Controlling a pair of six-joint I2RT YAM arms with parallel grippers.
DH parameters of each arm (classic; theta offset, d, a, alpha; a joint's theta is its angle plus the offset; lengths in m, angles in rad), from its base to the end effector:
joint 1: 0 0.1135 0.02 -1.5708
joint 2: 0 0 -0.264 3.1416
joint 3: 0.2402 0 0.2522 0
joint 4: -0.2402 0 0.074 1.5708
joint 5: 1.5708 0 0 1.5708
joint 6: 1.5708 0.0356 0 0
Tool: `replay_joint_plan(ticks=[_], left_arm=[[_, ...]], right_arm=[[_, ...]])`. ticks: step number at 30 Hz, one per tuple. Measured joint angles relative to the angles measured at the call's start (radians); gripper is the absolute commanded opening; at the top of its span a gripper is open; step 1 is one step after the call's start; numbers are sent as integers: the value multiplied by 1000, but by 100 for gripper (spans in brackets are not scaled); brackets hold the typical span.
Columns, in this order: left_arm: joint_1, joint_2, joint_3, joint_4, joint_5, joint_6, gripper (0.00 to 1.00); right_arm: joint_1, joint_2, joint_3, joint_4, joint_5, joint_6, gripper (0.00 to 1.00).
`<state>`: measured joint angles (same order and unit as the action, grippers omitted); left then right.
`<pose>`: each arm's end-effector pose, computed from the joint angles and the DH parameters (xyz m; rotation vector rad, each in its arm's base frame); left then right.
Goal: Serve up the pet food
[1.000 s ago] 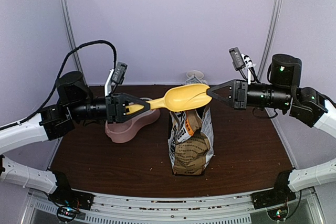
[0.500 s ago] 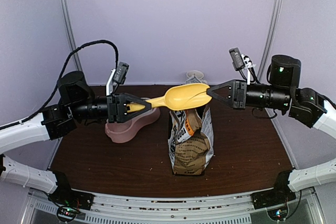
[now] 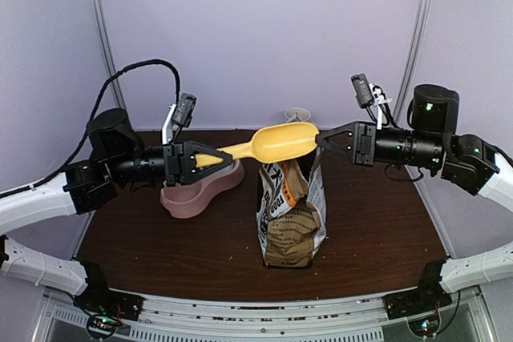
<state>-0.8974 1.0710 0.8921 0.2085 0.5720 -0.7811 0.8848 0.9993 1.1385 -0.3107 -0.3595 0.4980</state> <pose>0.1403 -0.2067 0.3637 0.6352 1.7280 -1.6967 0.1279 0.1760 0.4106 -0.6515 1.8120 1.2880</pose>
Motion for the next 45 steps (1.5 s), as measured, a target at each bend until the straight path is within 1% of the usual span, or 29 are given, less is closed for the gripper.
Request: replay_joint_plan(ticks=[3,5,8,11,19,23,24,26,27,31,32,38,42,45], left_arm=[[1,-24,-6,-3,-61,-5,14],[2,-53,-10,-6,-104,-11,14],[2,-79,-8,-15,-138,-12,14],[4,-88,16,-69,-169,-10,13],[9,-83,56,-165,-205,-6,13],[9,-81,56,-190,-212,-6,13],[9,-82,56,-193,-214,-6,12],[9,-82,56,-201,-219,-6,12],[9,-82,56,-207,-221,-5,13],[9,-90,56,-234,-236,3,13],[9,-93,56,-237,-239,5,12],[19,-113,56,-243,-258,17,13],[27,-121,56,-268,-266,28,12],[32,-126,56,-282,-266,34,12]], right_arm=[[0,-9,5,-40,48,-17,59],[0,-12,21,-85,92,-41,63],[0,-7,59,-149,171,-54,64],[0,27,121,-224,256,-53,64],[0,207,253,-387,422,-41,63],[0,293,311,-461,455,-34,62],[0,313,326,-477,460,-31,60],[0,357,357,-511,472,-26,47],[0,377,366,-524,478,-28,40],[-1,421,382,-571,519,-19,5],[-5,422,384,-580,531,-15,0],[-95,422,425,-669,575,-42,0],[-198,425,520,-781,594,-89,0],[-229,440,603,-852,627,-122,0]])
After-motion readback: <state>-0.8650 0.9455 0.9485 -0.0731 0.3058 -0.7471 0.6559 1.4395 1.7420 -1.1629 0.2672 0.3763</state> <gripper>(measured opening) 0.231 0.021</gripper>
